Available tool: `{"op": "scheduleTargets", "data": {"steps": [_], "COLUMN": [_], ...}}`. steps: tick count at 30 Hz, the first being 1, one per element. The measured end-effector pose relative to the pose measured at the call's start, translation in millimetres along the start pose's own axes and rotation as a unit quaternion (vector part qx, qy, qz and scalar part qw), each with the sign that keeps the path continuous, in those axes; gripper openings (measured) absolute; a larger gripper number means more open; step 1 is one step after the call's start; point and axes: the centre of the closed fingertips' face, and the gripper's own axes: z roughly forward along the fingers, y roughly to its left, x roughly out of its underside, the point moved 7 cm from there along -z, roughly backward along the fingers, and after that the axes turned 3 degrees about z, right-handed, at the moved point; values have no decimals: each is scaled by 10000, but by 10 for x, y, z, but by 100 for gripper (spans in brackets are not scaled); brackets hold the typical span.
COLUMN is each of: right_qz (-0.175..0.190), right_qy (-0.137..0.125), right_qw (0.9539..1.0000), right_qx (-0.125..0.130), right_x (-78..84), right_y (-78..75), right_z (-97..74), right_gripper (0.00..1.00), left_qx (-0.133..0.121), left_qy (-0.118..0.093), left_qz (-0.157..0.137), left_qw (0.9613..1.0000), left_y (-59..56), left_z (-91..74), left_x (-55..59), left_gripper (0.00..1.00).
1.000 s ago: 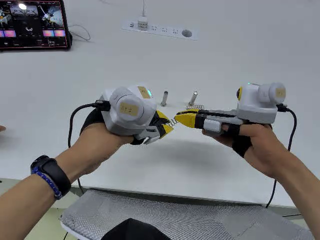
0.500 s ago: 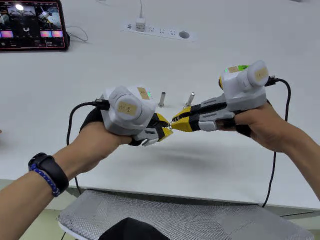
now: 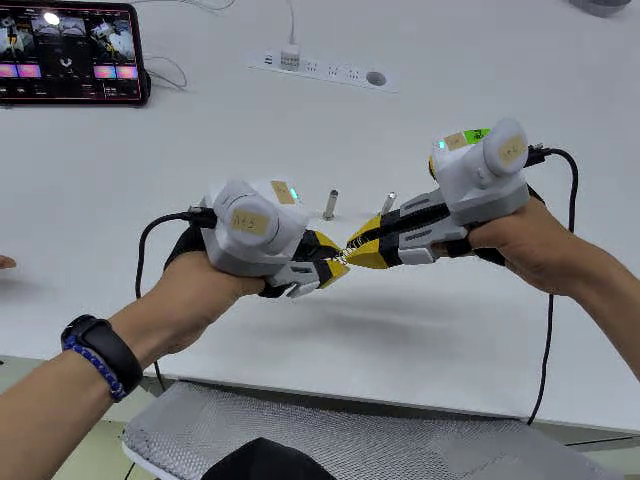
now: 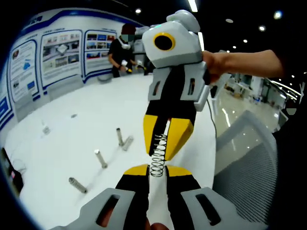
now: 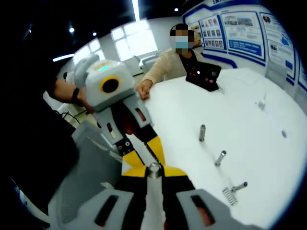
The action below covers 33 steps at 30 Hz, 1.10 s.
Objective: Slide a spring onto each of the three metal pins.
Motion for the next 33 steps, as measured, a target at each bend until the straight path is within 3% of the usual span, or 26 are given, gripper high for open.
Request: {"op": "scheduleTargets", "data": {"steps": [13, 24, 33], "right_qz": [177, 260, 197], "right_qy": [-252, -27, 152], "right_qw": [9994, 9976, 9967], "right_qx": [164, 644, 771], "right_x": [-49, 1, -32], "right_y": [-124, -385, -532], "right_z": [-94, -174, -155], "right_gripper": [12, 12, 12], "left_qx": [-413, -855, -1132], "left_qy": [-97, -64, -2], "left_qz": [-348, -630, -821], "left_qw": [9985, 9943, 9902], "left_y": [139, 287, 375], "left_z": [-166, -309, -439], "left_x": [119, 269, 374], "left_gripper": [21, 29, 37]}}
